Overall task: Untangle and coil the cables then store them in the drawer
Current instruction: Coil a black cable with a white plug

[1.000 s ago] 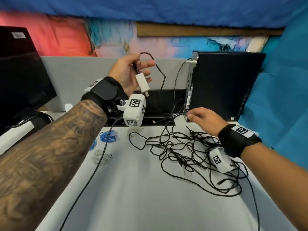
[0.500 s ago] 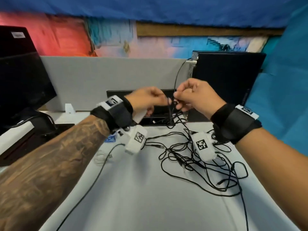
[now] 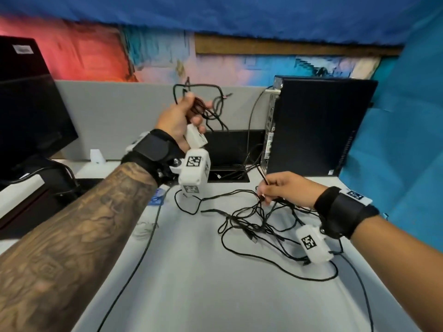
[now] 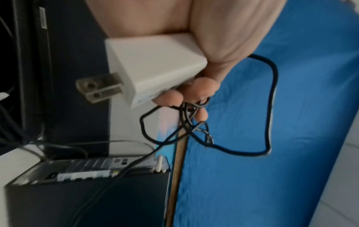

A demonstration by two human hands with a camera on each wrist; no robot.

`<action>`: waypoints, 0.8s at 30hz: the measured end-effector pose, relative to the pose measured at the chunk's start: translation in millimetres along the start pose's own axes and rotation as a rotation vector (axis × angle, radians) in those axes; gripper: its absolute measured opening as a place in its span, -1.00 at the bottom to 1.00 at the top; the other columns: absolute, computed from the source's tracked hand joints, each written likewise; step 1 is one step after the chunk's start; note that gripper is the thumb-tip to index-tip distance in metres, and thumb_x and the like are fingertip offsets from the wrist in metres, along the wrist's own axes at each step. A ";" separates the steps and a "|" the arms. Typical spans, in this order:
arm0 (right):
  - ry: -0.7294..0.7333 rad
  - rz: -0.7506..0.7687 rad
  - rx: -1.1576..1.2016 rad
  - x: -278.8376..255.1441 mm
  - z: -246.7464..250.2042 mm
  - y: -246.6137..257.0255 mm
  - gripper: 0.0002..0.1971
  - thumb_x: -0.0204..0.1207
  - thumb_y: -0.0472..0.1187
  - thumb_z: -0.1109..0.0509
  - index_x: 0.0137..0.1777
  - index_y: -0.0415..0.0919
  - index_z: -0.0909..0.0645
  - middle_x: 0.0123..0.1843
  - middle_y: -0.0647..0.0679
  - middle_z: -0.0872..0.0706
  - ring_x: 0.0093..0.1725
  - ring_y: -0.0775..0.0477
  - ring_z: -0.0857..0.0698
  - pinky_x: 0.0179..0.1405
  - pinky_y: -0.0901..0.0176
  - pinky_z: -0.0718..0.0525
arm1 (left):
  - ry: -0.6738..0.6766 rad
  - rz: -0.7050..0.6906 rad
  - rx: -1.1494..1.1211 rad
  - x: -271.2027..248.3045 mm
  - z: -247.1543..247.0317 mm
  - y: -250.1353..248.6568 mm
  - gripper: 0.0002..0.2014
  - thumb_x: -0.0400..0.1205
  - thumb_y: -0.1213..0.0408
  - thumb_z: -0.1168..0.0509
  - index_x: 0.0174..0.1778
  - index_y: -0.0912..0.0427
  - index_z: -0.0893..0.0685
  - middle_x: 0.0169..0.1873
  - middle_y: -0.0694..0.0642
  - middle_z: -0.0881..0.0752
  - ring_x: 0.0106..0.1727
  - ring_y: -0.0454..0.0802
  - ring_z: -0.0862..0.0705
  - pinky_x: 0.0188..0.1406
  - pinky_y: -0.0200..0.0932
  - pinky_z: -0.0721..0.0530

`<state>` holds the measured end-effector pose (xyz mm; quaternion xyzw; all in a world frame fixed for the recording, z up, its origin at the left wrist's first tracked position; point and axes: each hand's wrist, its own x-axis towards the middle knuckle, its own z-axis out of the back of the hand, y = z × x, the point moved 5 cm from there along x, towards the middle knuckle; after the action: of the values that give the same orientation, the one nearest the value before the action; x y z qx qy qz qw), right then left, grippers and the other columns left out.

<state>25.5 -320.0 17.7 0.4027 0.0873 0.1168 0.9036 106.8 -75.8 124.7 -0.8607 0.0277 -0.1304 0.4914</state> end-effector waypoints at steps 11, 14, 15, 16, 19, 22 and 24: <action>-0.337 0.141 -0.070 -18.9 52.8 57.1 -0.85 0.62 0.00 -0.49 -0.07 0.00 -0.84 -0.31 0.05 -0.78 -0.33 0.17 -0.71 -0.25 0.38 -0.64 | 0.235 0.046 0.795 -26.3 -25.0 38.0 -0.72 0.47 0.03 -0.57 -0.05 0.10 -0.72 -0.36 0.05 -0.60 -0.47 -0.15 -0.50 -0.49 -0.27 -0.38; -0.373 0.287 -0.013 -19.4 50.5 91.7 -0.89 0.62 -0.12 -0.51 -0.08 -0.09 -0.86 -0.39 0.09 -0.75 -0.38 0.19 -0.65 -0.31 0.32 -0.61 | 0.480 0.115 0.885 -44.3 -48.9 68.0 -0.83 0.55 0.13 -0.53 0.00 0.06 -0.75 -0.46 -0.01 -0.60 -0.52 -0.18 -0.49 -0.57 -0.27 -0.41; -0.395 0.330 0.014 -19.4 50.0 100.1 -0.90 0.62 -0.17 -0.51 -0.06 -0.12 -0.85 -0.37 0.13 -0.77 -0.39 0.28 -0.65 -0.32 0.41 -0.59 | 0.508 0.101 0.883 -48.6 -55.6 69.4 -0.91 0.62 0.16 -0.46 -0.05 0.07 -0.75 -0.54 -0.04 -0.54 -0.56 -0.17 -0.44 -0.60 -0.29 -0.39; -0.426 0.361 0.045 -19.4 50.7 106.2 -0.91 0.62 -0.21 -0.50 -0.04 -0.15 -0.84 -0.34 0.14 -0.78 -0.38 0.33 -0.66 -0.34 0.50 -0.56 | 0.509 0.082 0.853 -49.3 -58.9 69.3 -0.89 0.67 0.15 -0.39 -0.09 0.09 -0.75 -0.57 -0.05 -0.50 -0.57 -0.14 -0.40 -0.59 -0.27 -0.35; -0.519 0.404 0.102 -19.3 55.6 111.7 -0.92 0.63 -0.20 -0.51 -0.02 -0.12 -0.84 -0.27 0.15 -0.79 -0.36 0.36 -0.66 -0.35 0.56 -0.53 | 0.446 0.030 0.688 -41.5 -55.8 58.9 -0.72 0.75 0.11 -0.27 -0.07 0.27 -0.70 -0.56 -0.04 -0.48 -0.50 -0.08 -0.35 -0.50 -0.21 -0.33; -0.534 0.369 0.214 -16.4 54.4 109.1 -0.91 0.64 -0.18 -0.50 -0.04 -0.15 -0.82 -0.42 0.15 -0.70 -0.47 0.24 -0.56 -0.42 0.40 -0.53 | 0.490 0.083 0.716 -39.8 -51.9 58.6 -0.76 0.64 0.26 -0.42 0.16 0.31 -0.70 -0.47 0.06 -0.49 -0.46 -0.05 -0.38 -0.51 -0.24 -0.37; -0.526 0.370 0.308 -16.4 52.9 115.9 -0.88 0.66 -0.18 -0.48 -0.02 -0.22 -0.79 -0.40 0.00 -0.66 -0.44 0.10 -0.57 -0.41 0.29 -0.61 | 0.525 0.146 0.776 -50.9 -56.1 70.1 -0.72 0.63 0.33 -0.43 0.25 0.29 -0.68 -0.55 -0.01 -0.50 -0.53 -0.11 -0.40 -0.59 -0.27 -0.35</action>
<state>6.8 -286.9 140.4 0.5597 -0.2061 0.1565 0.7872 49.2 -150.0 81.9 -0.5474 0.1608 -0.3092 0.7609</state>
